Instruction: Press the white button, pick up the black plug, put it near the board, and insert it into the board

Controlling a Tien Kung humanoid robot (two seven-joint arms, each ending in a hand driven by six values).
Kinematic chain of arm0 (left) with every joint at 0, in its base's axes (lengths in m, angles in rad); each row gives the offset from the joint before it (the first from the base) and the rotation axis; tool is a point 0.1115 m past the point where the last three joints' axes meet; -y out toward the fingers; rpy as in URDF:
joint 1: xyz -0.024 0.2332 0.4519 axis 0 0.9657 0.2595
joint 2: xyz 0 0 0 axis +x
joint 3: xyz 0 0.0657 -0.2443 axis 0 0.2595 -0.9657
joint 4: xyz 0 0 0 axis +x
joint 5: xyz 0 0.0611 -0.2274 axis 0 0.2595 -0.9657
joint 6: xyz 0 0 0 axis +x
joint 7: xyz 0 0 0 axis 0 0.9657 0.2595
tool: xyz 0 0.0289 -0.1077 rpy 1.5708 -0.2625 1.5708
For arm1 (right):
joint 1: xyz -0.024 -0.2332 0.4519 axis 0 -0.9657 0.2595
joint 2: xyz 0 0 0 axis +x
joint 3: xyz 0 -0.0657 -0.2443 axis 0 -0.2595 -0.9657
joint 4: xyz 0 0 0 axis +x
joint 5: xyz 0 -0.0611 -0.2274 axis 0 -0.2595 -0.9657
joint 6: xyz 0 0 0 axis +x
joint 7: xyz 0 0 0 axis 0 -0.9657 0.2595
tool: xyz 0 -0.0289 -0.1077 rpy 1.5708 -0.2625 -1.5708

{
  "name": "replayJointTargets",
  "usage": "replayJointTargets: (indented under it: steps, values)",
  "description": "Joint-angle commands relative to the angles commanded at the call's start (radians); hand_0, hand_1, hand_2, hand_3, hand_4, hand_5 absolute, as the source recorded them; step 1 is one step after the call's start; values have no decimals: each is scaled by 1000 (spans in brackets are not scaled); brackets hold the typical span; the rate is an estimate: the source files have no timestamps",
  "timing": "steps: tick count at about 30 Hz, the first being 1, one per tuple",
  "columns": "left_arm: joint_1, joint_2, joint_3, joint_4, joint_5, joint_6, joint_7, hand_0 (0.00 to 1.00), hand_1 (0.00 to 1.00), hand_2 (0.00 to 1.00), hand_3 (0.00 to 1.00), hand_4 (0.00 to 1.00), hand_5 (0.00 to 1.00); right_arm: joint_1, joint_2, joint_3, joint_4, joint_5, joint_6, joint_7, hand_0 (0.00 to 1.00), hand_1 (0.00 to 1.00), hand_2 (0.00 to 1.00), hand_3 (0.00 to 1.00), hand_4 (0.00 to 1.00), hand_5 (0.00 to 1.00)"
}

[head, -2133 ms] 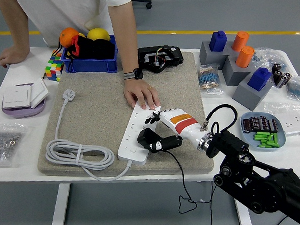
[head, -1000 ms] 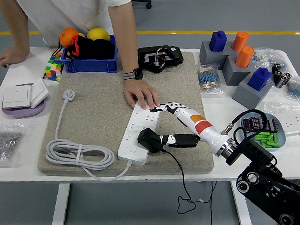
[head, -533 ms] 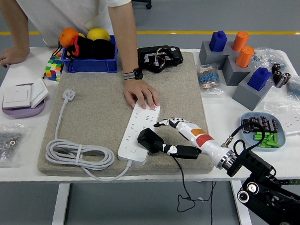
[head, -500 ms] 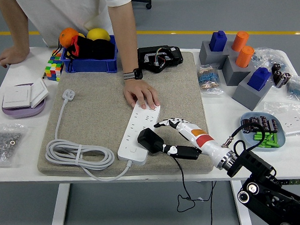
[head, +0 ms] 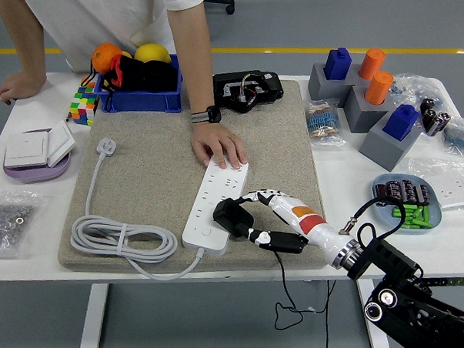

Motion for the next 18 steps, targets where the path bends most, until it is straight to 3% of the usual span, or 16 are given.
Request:
replayJointTargets:
  steps: [18]
  values:
    - [-1, -1, -2, 0, 3, 0, 0, 624, 632, 639, 694, 588, 374, 16, 16, -34, -12, 0, 6, -11, 974, 868, 822, 781, 732, 780]
